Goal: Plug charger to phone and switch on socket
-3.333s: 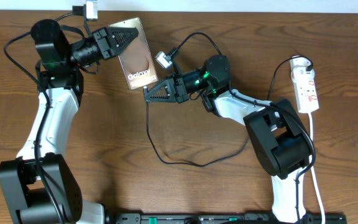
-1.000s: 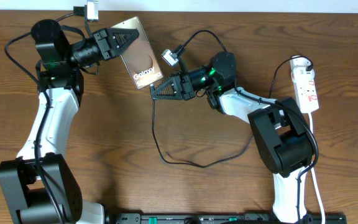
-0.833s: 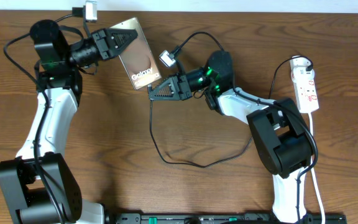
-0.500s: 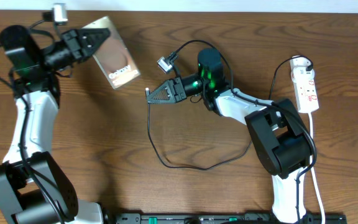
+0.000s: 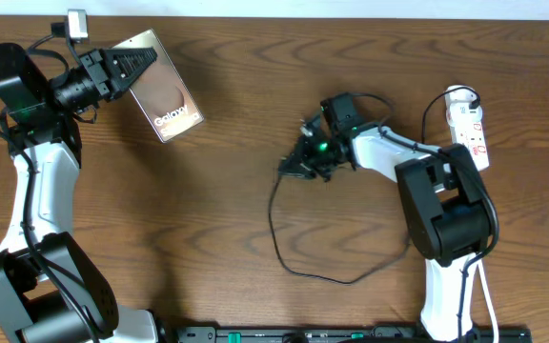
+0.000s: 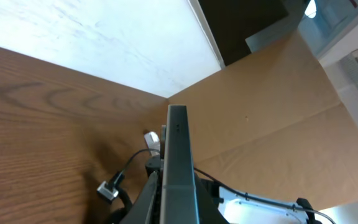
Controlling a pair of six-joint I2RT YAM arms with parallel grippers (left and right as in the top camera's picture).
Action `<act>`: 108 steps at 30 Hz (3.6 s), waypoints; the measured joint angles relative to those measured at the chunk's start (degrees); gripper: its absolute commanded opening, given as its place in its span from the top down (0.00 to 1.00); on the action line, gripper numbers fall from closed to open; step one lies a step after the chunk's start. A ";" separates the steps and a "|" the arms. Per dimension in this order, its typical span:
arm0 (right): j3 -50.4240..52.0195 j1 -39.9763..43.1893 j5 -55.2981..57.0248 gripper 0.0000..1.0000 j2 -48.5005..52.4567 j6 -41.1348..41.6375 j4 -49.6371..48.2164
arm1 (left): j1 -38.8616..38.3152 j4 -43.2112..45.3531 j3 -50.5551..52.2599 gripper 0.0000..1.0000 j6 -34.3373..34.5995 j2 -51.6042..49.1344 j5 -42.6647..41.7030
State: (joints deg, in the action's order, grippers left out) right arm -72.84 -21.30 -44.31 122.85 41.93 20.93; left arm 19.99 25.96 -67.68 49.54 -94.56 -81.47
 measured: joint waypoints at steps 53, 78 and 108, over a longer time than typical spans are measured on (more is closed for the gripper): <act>-8.35 0.81 42.64 0.99 -3.89 9.81 31.43 | 0.00 -0.02 0.00 0.93 -0.26 0.00 -0.74; -6.67 2.19 9.05 0.99 -1.22 -20.74 29.94 | 0.00 -0.02 0.00 0.93 -0.28 0.00 -0.76; -7.37 -6.43 -34.75 0.99 0.11 -85.33 28.72 | -5.35 -0.02 0.00 0.92 -3.17 0.00 -0.76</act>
State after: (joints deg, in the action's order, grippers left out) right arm -80.20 -27.73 -79.07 122.96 -43.40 49.65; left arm 14.63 25.93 -67.68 46.37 -94.56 -82.24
